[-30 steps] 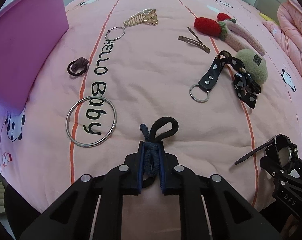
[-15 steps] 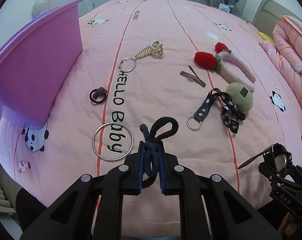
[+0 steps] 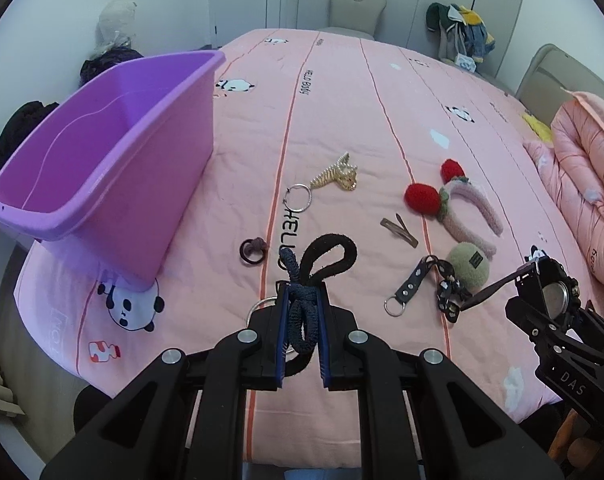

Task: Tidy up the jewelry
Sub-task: 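Carry the hair tie and watch over the purple tub with both tools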

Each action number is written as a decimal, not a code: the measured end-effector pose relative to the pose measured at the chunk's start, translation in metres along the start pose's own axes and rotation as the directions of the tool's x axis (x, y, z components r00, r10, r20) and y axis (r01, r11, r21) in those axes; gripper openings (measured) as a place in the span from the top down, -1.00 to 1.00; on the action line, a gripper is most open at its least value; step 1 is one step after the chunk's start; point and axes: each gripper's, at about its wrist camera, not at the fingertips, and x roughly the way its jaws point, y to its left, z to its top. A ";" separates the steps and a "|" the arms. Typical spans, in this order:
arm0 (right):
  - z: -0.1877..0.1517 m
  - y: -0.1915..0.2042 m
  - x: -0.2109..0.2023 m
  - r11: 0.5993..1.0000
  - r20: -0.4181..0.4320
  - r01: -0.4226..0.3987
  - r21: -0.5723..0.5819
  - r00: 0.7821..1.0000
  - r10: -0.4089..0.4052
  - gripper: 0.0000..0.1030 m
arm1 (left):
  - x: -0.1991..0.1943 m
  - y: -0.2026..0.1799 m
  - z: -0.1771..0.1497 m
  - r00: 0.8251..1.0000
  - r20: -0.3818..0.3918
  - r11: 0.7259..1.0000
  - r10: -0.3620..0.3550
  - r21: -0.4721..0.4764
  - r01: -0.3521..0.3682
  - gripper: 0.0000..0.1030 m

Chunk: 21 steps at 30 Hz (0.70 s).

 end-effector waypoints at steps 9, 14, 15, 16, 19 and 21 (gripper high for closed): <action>0.080 0.101 -0.006 0.975 0.072 -0.165 -0.151 0.981 0.177 -0.17 | -0.049 0.069 0.049 0.996 0.084 0.994 0.044 -0.104 -0.035 0.76; 0.123 0.168 0.004 0.939 0.060 -0.235 -0.250 0.965 0.257 -0.17 | -0.055 0.129 0.074 0.987 0.087 0.977 0.133 -0.177 -0.116 0.76; 0.131 0.181 0.007 0.932 0.054 -0.245 -0.267 0.962 0.268 -0.17 | -0.054 0.140 0.079 0.986 0.084 0.973 0.147 -0.191 -0.129 0.76; 0.139 0.195 0.011 0.923 0.049 -0.255 -0.288 0.959 0.280 -0.17 | -0.054 0.152 0.083 0.984 0.080 0.969 0.158 -0.207 -0.139 0.76; 0.163 0.230 0.024 0.901 0.030 -0.284 -0.328 0.950 0.311 -0.17 | -0.047 0.184 0.095 0.979 0.063 0.953 0.193 -0.249 -0.172 0.76; 0.177 0.253 0.036 0.888 0.009 -0.296 -0.351 0.948 0.319 -0.17 | -0.042 0.200 0.099 0.977 0.045 0.943 0.210 -0.274 -0.190 0.76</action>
